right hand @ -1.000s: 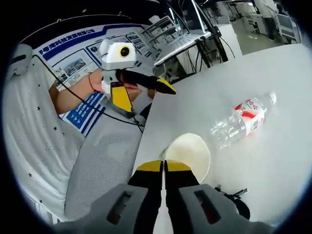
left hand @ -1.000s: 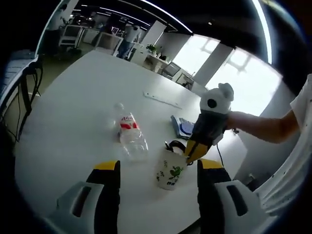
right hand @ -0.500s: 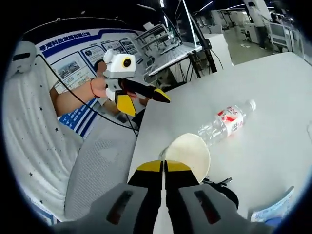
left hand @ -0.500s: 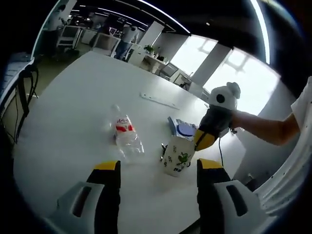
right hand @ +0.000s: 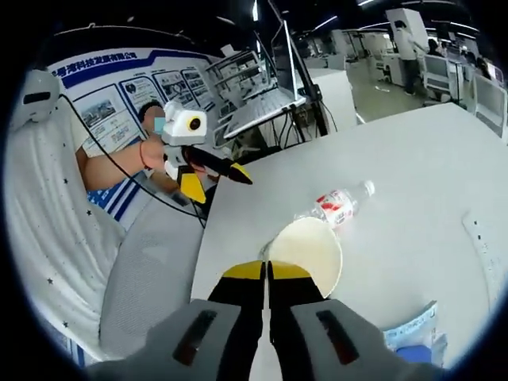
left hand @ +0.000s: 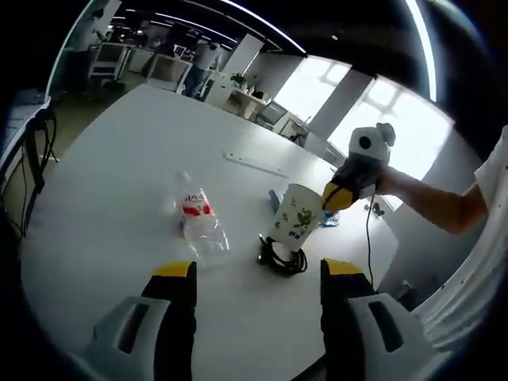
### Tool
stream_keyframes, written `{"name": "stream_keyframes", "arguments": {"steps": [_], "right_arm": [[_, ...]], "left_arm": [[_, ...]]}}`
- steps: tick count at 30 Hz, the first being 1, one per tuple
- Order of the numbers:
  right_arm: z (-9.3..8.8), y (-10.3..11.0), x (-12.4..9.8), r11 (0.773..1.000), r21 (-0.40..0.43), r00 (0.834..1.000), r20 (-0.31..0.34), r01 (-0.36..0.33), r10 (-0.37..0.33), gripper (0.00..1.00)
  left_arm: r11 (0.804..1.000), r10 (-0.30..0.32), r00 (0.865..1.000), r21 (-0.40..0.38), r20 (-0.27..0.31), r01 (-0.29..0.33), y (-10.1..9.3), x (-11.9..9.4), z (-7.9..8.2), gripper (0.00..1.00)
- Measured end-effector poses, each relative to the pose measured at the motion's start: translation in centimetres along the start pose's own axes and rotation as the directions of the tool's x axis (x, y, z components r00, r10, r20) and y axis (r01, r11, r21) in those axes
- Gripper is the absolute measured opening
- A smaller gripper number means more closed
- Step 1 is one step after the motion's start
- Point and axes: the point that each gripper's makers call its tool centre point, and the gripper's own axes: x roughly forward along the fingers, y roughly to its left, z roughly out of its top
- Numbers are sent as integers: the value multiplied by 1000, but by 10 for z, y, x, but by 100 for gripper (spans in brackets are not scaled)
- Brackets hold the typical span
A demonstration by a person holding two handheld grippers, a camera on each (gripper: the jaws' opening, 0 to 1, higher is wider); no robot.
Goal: Arrange the tabletop items into an orderly group along one side of the table until the central work area is clear of visible clutter.
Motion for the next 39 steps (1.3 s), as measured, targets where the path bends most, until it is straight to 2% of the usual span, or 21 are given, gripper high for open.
{"name": "stream_keyframes", "arguments": {"steps": [10,23,33,38,39], "right_arm": [[6,-20,-28,996,-35,996,-7,85,-85,0],[3,-39,-41,985,-72,987,-41,154,-157,0],[-5,-60,-45,971,-109,971,-84,213,-222,0],[-11,-71,-45,957,-161,956,-132,241,-263,0],[-14,-75,-45,950,-188,949,-151,249,-278,0]], "left_arm": [[1000,-11,1000,11,-3,11,-4,3,1,64],[1000,-22,1000,21,-11,22,-5,8,1,64],[999,-25,1000,24,-19,25,-3,10,1,65],[999,-25,999,20,-22,26,-1,11,0,65],[999,-26,999,19,-22,26,-1,12,0,65]]}}
